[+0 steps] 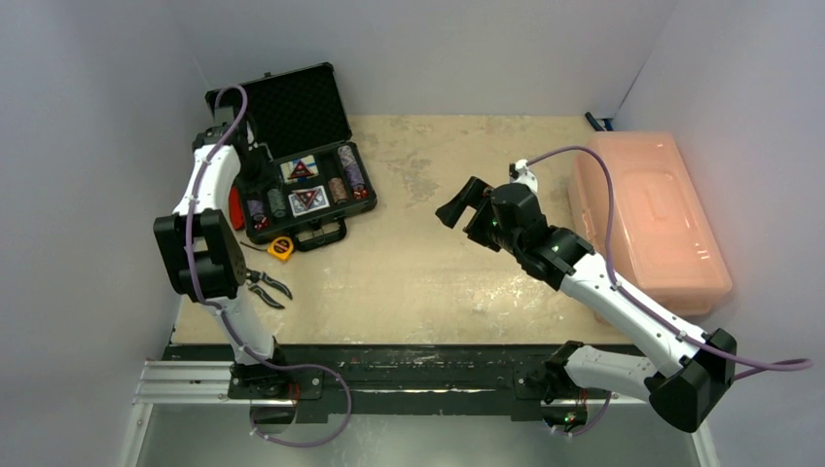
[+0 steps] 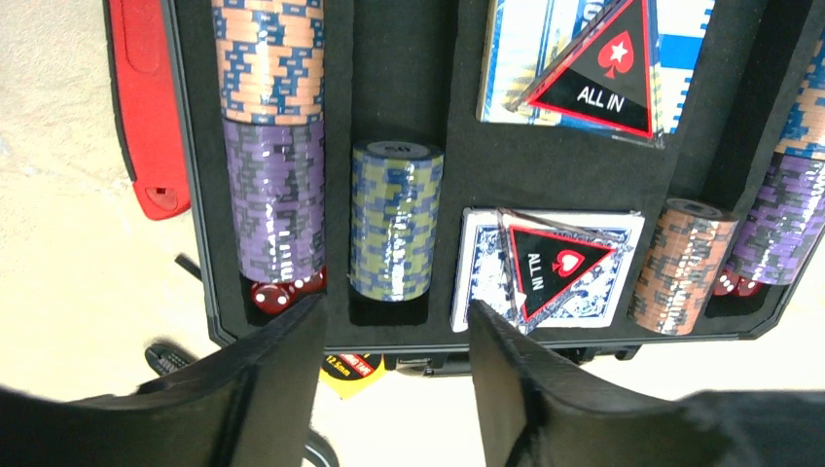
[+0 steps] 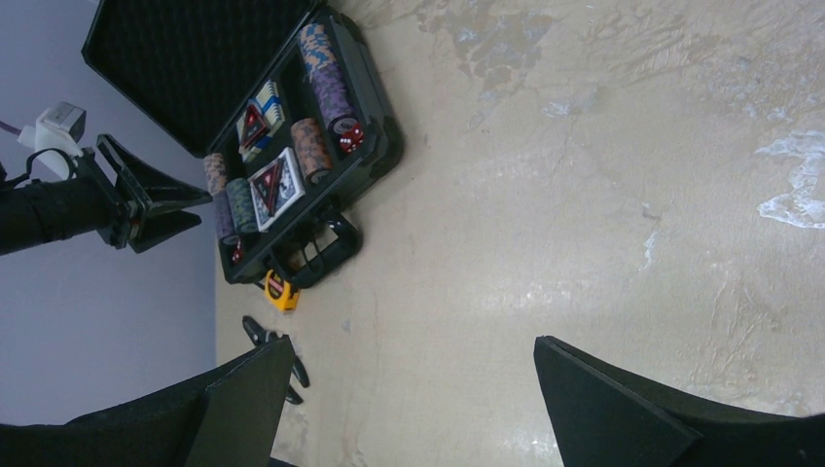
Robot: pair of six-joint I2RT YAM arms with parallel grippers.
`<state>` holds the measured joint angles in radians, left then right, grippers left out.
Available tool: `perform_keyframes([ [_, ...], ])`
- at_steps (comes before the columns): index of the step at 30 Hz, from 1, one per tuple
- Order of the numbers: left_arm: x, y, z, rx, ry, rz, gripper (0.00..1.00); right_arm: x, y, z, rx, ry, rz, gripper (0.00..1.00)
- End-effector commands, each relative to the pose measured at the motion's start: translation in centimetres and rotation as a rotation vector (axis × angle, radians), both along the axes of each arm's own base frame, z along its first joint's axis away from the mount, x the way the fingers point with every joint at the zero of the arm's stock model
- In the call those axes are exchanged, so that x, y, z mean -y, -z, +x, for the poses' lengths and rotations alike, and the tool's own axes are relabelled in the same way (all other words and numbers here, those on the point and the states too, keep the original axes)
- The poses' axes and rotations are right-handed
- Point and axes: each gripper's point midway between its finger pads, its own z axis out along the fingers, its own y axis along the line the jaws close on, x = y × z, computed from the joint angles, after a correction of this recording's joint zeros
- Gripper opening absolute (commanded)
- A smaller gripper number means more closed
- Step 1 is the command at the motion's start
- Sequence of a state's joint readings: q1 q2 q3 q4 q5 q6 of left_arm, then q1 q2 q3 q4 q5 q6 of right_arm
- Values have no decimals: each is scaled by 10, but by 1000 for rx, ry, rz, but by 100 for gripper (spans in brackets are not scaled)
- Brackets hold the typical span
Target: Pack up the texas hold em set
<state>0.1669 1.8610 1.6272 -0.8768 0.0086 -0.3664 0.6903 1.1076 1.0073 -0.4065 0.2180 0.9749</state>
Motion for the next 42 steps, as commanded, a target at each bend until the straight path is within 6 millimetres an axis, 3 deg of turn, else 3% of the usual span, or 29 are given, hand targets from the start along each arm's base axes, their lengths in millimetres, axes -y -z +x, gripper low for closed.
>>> perform_keyframes([
  [1, -10, -20, -6, 89, -74, 62, 61, 5, -1, 1, 16, 2, -28, 99],
  [6, -37, -34, -2, 151, -130, 48, 65, 5, 2, -1, 12, -25, -54, 99],
  [11, -62, -35, 5, 133, -157, 56, 66, 5, 3, -4, 11, -43, -67, 99],
  [16, -82, -30, 19, 142, -153, 58, 75, 10, 2, -7, 20, -47, -84, 99],
  [23, -85, -19, 50, 162, -72, 2, 81, 15, 5, -11, 19, -46, -108, 99],
  [30, -89, 8, 67, 127, -34, -14, 81, 18, 8, -12, 16, -46, -129, 99],
  [42, -93, 31, 88, 102, 0, -14, 79, 12, 15, -6, -3, -57, -141, 99],
])
